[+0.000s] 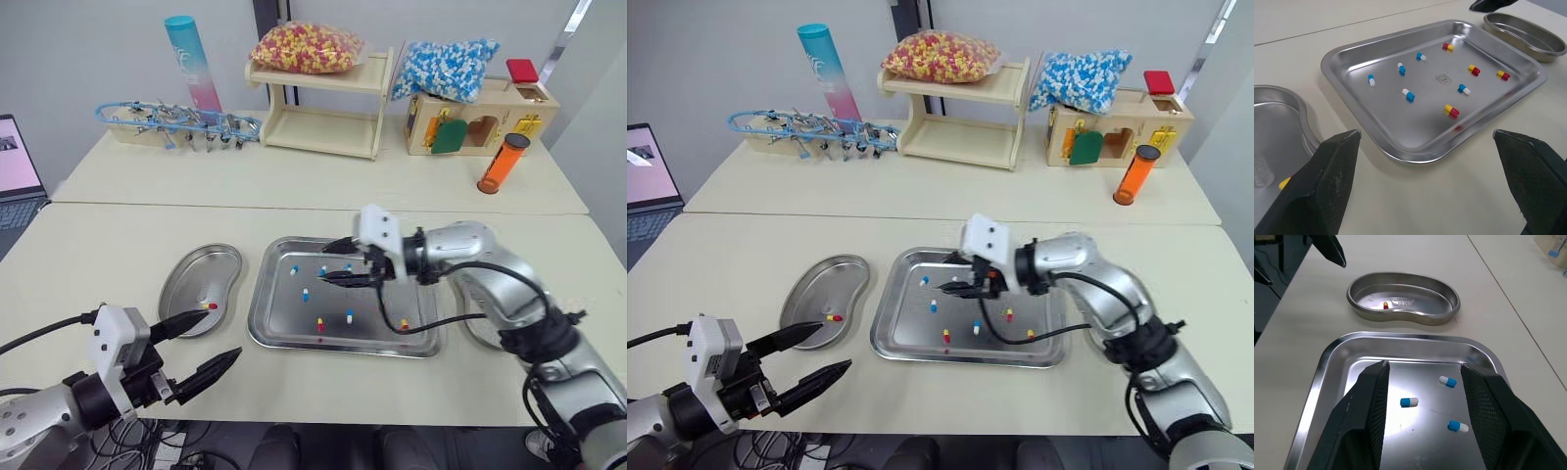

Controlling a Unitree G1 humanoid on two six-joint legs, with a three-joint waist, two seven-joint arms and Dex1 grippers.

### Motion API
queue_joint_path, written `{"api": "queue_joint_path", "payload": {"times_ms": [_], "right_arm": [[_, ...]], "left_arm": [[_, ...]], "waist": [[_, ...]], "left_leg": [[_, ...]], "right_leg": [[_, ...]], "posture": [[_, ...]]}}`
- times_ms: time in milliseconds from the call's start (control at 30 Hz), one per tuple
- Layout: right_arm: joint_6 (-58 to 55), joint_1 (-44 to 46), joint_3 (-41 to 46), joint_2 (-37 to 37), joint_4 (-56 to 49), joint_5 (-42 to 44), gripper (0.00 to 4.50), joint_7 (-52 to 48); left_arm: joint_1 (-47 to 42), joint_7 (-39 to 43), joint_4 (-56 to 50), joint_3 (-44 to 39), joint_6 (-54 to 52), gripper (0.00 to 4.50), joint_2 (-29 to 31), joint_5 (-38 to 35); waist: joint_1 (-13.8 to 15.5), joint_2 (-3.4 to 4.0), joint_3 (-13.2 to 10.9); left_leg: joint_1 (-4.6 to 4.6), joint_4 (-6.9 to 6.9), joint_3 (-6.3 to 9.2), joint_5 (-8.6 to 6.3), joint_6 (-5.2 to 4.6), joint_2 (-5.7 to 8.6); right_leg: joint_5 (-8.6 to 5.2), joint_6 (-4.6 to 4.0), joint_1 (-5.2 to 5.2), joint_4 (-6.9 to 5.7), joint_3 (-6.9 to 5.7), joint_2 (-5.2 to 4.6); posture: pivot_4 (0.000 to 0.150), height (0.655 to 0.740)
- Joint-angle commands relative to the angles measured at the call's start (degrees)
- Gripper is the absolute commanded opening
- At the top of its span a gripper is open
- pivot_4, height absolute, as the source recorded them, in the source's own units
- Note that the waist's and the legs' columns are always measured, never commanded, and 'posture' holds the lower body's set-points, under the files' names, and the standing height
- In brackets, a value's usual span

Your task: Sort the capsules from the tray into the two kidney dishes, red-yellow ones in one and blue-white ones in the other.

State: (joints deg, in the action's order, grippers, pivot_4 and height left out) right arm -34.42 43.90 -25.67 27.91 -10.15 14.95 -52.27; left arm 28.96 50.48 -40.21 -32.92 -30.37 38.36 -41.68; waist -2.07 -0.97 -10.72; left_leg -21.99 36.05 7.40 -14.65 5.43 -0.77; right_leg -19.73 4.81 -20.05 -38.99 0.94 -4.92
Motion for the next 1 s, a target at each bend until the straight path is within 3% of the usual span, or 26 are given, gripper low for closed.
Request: {"api": "queue_joint_path", "payload": {"times_ms": [33, 333, 400, 1000], "right_arm": [[1.41, 2.82, -1.58, -3.80, 2.75, -3.76, 2.50, 2.18], [4.86, 4.87, -4.32, -13.86, 14.76, -11.33, 2.50, 6.25], [5.58, 4.99, -4.53, -15.02, 16.68, -12.45, 2.09, 6.40], [12.58, 8.60, -2.88, -25.08, 37.59, -20.62, 2.09, 10.88]], "left_arm": [[0.12, -0.88, -0.57, -0.25, 1.14, 4.50, -0.53, -0.56], [4.36, -0.33, -0.21, 0.51, 5.33, 4.50, -3.47, 1.58], [4.60, -0.23, -0.01, 0.53, 5.81, 4.50, -3.42, 1.61], [3.94, 0.59, 2.04, 2.56, 8.69, 4.50, -2.98, 3.51]], "waist": [[-0.02, 0.00, 0.00], [-0.39, 0.00, 0.00], [-0.36, 0.00, 0.00], [-1.22, 0.03, -0.01]], "left_leg": [[0.00, 0.00, 0.00, 0.00, 0.00, 0.00], [-0.01, -0.01, 0.02, 0.00, 0.01, 0.00], [-0.01, -0.01, 0.02, 0.00, 0.01, 0.00], [0.00, -0.06, 0.02, 0.00, 0.01, -0.01]], "right_leg": [[0.00, 0.00, 0.00, 0.00, 0.00, 0.00], [0.01, -0.02, -0.07, -0.03, 0.03, 0.02], [0.02, -0.03, -0.08, -0.04, 0.03, 0.02], [0.02, -0.04, -0.15, -0.07, 0.07, 0.05]], "posture": [[0.150, 0.7400], [0.150, 0.7400], [0.150, 0.7400], [0.150, 0.7400]]}}
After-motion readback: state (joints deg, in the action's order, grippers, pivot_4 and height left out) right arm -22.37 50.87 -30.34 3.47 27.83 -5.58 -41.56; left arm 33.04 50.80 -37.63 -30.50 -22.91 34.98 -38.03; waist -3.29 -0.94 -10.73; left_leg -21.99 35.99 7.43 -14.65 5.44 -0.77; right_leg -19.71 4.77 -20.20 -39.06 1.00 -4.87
